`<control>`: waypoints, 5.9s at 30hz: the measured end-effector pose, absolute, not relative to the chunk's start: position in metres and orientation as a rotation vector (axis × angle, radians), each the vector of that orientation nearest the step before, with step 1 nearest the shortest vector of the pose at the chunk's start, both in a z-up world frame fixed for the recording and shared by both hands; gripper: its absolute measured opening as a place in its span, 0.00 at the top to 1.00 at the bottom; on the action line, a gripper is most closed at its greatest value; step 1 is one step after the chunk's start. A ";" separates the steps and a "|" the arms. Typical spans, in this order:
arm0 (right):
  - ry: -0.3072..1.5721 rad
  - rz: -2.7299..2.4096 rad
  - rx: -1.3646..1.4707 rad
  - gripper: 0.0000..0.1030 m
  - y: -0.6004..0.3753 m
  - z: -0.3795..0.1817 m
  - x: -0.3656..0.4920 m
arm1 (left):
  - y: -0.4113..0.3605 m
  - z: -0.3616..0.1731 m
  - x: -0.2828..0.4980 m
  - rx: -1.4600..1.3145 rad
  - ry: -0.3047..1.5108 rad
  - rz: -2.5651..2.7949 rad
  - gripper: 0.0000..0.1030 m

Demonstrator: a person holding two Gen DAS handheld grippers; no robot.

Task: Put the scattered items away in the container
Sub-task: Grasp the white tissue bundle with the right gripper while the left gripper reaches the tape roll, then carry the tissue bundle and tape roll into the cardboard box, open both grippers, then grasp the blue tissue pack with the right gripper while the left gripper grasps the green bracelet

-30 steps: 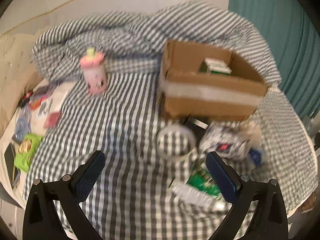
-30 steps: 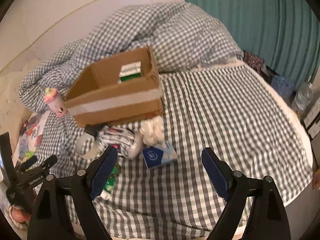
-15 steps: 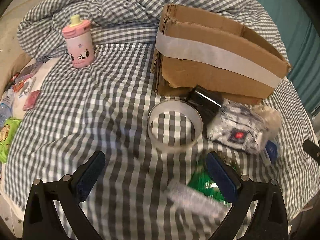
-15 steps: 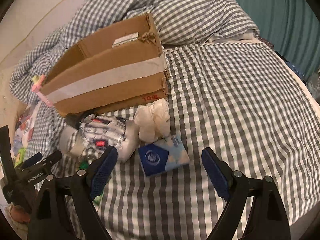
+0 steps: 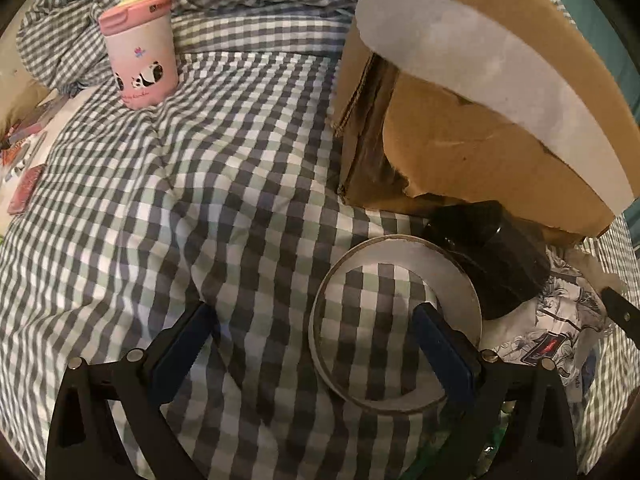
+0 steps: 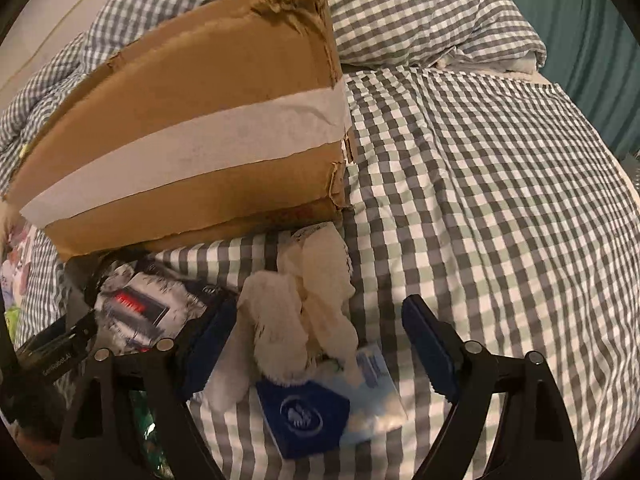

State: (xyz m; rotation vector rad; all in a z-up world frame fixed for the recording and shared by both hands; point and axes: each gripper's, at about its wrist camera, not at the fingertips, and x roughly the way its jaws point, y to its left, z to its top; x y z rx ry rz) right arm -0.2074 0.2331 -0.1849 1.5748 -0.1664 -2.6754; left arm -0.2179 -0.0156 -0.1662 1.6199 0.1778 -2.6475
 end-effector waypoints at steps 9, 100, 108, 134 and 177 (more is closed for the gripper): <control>-0.175 -2.641 1.605 0.85 0.235 -0.187 -0.196 | -0.025 -0.157 -0.211 1.549 0.216 -2.636 0.87; -0.149 -2.643 1.094 0.85 0.196 0.001 -0.197 | 0.047 0.036 -0.231 1.177 0.038 -3.102 0.19; -0.199 -2.764 0.992 0.04 0.198 -0.018 -0.240 | 0.064 0.002 -0.290 1.213 -0.072 -3.059 0.00; -0.100 -2.801 1.046 0.04 0.238 -0.015 -0.094 | 0.006 -0.005 -0.149 1.367 0.008 -2.877 0.00; 0.026 -2.625 1.543 0.11 0.236 -0.191 -0.144 | 0.025 -0.109 -0.143 1.603 0.298 -2.823 0.78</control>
